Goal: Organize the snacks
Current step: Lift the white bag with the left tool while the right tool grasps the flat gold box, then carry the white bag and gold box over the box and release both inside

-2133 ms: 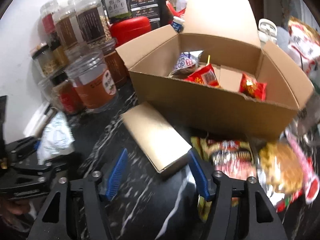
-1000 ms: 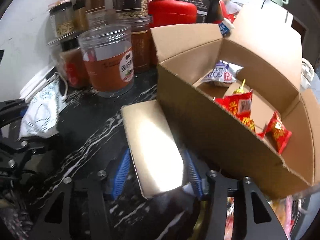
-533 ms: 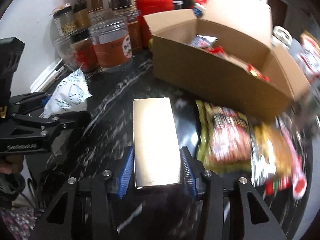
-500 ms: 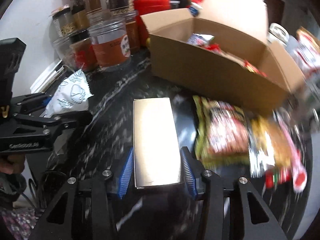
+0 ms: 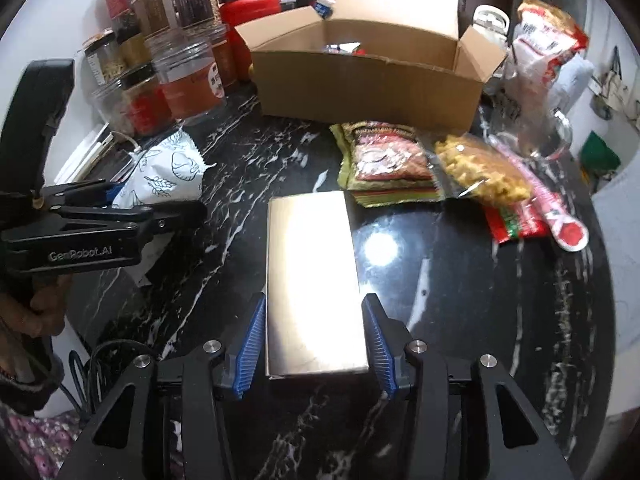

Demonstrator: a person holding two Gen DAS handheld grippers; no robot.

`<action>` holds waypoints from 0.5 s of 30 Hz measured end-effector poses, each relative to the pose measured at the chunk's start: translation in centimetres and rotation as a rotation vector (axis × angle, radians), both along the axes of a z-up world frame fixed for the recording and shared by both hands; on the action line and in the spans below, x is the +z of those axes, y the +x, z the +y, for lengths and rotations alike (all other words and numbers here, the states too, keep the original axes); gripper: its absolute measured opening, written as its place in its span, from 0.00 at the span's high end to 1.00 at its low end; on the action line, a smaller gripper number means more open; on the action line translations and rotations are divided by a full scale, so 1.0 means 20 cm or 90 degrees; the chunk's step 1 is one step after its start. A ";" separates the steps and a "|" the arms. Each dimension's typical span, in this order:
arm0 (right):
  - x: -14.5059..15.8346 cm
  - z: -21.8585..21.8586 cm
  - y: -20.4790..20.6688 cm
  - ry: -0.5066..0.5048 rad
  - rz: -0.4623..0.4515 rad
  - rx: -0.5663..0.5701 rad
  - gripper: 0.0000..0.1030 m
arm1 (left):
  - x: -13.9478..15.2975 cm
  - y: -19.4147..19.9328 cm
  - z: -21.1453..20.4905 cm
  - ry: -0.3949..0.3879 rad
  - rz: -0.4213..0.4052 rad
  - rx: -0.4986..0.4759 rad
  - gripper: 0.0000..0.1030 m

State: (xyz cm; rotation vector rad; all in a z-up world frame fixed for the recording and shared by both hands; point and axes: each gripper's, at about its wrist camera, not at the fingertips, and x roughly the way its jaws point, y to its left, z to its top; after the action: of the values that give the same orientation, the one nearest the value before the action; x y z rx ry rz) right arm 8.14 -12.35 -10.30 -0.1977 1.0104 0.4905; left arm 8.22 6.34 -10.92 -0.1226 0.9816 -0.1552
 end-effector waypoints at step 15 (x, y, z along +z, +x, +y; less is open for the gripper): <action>-0.07 0.03 0.04 0.035 -0.036 -0.018 0.58 | 0.01 -0.01 -0.01 0.018 0.008 0.008 0.37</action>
State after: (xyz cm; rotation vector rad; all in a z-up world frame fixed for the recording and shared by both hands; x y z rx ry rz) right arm 8.96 -11.83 -11.63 -0.1470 0.9422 0.4836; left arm 8.04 6.16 -10.72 -0.1046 0.9945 -0.1288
